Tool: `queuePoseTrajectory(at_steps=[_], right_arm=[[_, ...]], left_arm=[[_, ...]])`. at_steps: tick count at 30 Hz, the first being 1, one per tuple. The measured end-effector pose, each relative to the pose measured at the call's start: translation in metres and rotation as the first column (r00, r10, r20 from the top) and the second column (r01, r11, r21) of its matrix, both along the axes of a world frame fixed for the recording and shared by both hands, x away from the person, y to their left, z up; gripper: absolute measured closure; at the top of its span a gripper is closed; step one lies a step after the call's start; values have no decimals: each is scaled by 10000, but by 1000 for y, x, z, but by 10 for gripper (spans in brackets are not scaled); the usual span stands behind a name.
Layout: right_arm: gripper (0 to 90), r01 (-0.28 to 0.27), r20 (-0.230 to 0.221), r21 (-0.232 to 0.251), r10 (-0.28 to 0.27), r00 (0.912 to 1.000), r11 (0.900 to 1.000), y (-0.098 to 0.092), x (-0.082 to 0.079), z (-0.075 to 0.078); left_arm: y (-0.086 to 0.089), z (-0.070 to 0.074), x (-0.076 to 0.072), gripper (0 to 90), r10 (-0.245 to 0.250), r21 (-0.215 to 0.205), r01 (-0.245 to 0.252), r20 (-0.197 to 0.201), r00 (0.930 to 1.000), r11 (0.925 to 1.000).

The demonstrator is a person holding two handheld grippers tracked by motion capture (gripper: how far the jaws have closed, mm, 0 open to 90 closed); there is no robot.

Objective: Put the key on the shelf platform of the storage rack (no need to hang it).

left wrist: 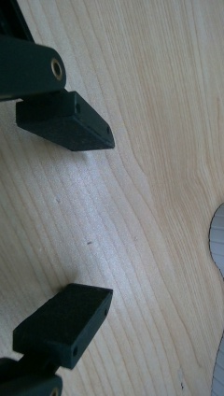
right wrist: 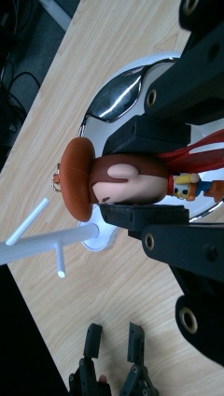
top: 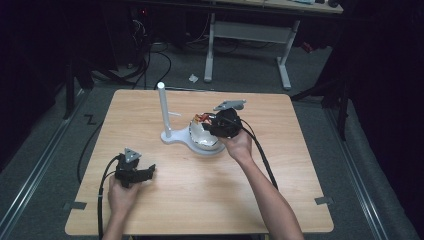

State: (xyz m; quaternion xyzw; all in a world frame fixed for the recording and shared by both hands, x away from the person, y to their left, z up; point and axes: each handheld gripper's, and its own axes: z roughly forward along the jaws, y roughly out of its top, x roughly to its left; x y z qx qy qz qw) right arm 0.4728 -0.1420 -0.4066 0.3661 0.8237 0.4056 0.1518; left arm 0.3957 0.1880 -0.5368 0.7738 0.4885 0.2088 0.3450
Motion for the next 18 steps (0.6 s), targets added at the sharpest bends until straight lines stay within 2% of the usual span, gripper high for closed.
queuePoseTrajectory(at_steps=[6,10,15,18], right_arm=[[681,93,-45,-127,-93,9999,9999,4,6,-3],[681,142,-114,-437,-147,9998,9989,7,12,-10],[680,251,-272,-492,-265,9993,9985,9,17,-17],[680,260,-384,-701,-287,9989,9972,11,20,-23]], left_arm=[[0,0,0,237,-1,-1,1,-1,10000,10000],[0,0,0,237,-8,-3,8,-13,10000,10000],[0,0,0,237,-15,-4,15,-13,10000,10000],[0,0,0,237,-17,-2,17,-12,10000,10000]])
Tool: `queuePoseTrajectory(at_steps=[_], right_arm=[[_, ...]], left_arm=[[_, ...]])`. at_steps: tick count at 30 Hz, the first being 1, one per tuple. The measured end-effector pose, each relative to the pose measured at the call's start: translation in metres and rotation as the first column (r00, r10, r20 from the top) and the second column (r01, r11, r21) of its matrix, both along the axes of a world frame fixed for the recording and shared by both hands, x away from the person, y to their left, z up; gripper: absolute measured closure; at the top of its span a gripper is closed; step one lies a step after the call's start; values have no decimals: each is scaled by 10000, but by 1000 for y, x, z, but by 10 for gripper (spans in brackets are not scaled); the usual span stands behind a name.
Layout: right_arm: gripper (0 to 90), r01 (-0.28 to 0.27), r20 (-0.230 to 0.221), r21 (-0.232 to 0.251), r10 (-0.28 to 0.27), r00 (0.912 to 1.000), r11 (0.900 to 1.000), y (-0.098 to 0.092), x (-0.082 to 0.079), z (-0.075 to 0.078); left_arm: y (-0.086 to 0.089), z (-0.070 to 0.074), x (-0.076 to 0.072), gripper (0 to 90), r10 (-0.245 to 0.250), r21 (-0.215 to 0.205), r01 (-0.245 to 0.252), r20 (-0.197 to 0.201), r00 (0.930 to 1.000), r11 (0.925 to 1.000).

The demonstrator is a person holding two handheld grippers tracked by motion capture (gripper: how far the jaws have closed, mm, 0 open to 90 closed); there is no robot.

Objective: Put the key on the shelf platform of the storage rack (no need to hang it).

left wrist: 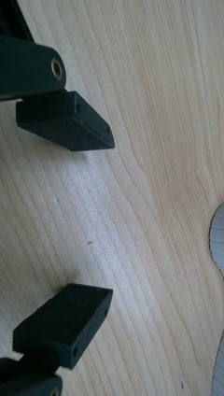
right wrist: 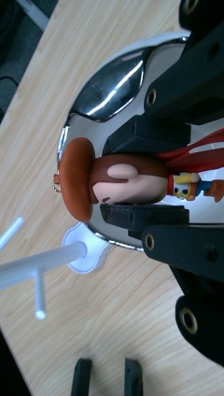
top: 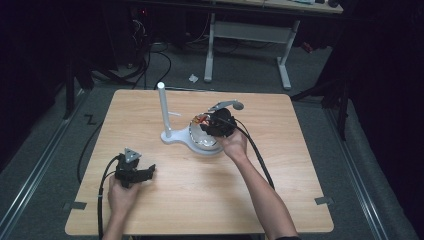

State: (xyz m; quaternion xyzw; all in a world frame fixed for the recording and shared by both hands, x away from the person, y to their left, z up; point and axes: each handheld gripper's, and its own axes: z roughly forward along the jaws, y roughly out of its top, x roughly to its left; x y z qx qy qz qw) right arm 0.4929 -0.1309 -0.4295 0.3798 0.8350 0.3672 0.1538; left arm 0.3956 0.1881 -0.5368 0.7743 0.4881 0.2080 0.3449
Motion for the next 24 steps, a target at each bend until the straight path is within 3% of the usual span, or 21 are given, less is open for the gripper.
queuePoseTrajectory(at_steps=[15,24], right_arm=[[677,253,-391,-519,-274,9989,9983,3,11,-17],[675,412,-512,-678,-447,9977,9968,3,11,-18]], left_arm=[[0,0,0,237,4,9,-4,10,10000,10000],[0,0,0,237,4,9,-4,10,10000,10000]])
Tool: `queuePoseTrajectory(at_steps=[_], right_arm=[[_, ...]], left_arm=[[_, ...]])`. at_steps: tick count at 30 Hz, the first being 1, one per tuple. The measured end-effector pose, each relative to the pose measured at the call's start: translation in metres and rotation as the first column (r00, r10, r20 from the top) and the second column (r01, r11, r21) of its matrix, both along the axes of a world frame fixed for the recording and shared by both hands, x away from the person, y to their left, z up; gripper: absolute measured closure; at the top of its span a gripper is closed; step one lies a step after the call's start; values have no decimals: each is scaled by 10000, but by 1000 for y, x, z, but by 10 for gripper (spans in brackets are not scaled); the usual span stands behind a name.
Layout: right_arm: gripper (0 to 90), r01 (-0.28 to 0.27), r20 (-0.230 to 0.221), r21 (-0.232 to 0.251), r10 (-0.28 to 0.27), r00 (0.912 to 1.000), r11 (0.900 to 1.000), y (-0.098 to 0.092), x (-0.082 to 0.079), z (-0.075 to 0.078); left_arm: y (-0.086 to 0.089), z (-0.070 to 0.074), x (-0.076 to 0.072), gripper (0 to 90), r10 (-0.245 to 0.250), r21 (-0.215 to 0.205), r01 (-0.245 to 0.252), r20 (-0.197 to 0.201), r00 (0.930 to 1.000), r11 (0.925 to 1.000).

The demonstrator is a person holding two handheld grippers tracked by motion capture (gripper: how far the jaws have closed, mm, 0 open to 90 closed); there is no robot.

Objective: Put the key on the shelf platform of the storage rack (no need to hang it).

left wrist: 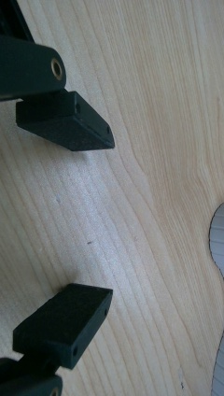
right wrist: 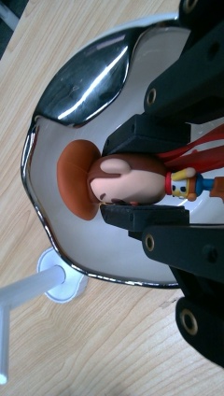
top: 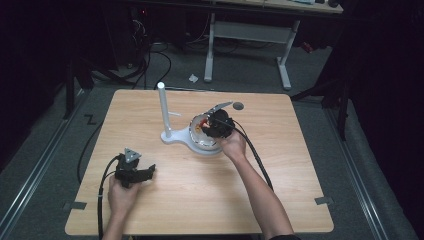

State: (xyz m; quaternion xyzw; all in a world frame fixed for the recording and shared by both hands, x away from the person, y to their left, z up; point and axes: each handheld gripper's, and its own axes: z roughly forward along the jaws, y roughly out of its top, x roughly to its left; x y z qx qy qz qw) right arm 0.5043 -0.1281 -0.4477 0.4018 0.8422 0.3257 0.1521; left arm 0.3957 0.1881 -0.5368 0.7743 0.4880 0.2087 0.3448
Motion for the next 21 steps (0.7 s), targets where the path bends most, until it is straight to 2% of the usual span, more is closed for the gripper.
queuePoseTrajectory(at_steps=[6,14,21], right_arm=[[672,-4,-45,-189,3,10000,9998,-2,1,-1],[642,3,-102,12,-3,9999,10000,-5,1,-2],[599,52,-37,247,-51,10000,9997,-8,-3,4]], left_arm=[[0,0,0,237,2,1,-2,-3,10000,10000],[0,0,0,237,1,6,-1,-3,10000,10000],[0,0,0,238,6,-10,-6,-1,10000,10000]])
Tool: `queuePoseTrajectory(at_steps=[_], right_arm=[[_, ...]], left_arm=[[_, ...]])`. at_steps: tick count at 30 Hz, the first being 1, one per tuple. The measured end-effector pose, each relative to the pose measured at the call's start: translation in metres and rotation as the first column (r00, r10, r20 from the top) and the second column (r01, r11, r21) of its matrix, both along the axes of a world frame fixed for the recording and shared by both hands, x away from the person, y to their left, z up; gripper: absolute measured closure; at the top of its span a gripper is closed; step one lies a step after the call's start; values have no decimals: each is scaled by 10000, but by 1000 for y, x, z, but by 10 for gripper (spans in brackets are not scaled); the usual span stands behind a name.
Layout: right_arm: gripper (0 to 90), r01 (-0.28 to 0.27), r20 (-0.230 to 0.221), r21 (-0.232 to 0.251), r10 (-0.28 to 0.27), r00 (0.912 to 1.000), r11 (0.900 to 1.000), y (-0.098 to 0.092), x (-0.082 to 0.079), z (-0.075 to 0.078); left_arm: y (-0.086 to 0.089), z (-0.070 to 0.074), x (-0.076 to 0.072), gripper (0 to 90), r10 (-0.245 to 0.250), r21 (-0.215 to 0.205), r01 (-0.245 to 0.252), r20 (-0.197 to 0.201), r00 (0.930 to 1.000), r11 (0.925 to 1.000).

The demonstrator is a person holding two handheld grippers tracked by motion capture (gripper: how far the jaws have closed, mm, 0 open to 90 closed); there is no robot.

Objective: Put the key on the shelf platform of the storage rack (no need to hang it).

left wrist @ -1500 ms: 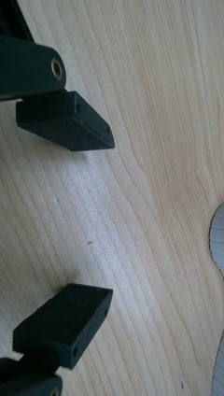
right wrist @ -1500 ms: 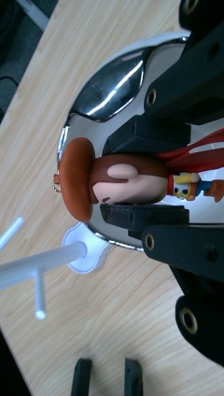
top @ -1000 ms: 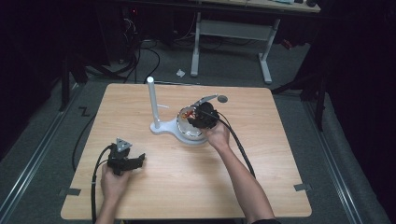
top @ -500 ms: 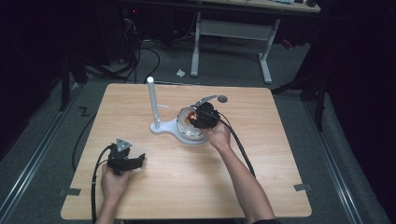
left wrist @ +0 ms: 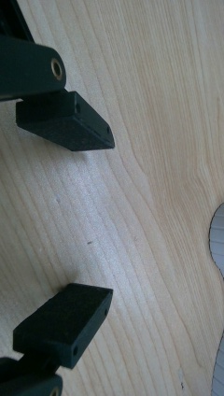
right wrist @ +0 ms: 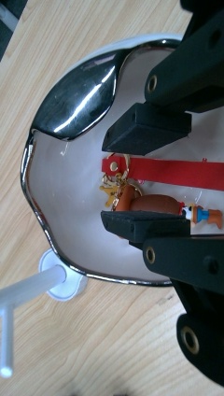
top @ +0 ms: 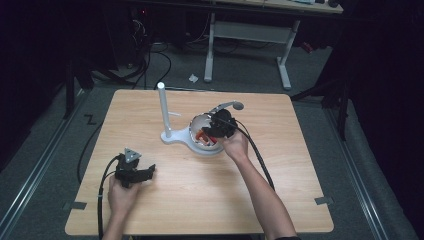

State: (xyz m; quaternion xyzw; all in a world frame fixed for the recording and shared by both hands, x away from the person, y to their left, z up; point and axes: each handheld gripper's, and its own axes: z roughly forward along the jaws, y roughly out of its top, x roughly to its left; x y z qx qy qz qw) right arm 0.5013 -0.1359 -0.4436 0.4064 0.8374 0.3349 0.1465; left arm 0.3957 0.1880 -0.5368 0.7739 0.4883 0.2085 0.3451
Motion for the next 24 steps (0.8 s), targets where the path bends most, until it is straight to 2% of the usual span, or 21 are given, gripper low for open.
queuePoseTrajectory(at_steps=[3,10,17,24], right_arm=[[565,28,67,-7,-28,10000,10000,-3,-1,3],[540,247,210,853,-265,9994,9961,-20,-9,9],[530,264,398,1074,-308,9987,9939,-29,-17,16],[521,414,627,1518,-514,9967,9875,-39,-23,26]], left_arm=[[0,0,0,239,0,-8,0,1,10000,10000],[0,0,0,239,9,-15,-9,13,10000,10000],[0,0,0,239,0,-12,0,1,10000,10000],[0,0,0,246,15,-40,-15,4,10000,10000]])
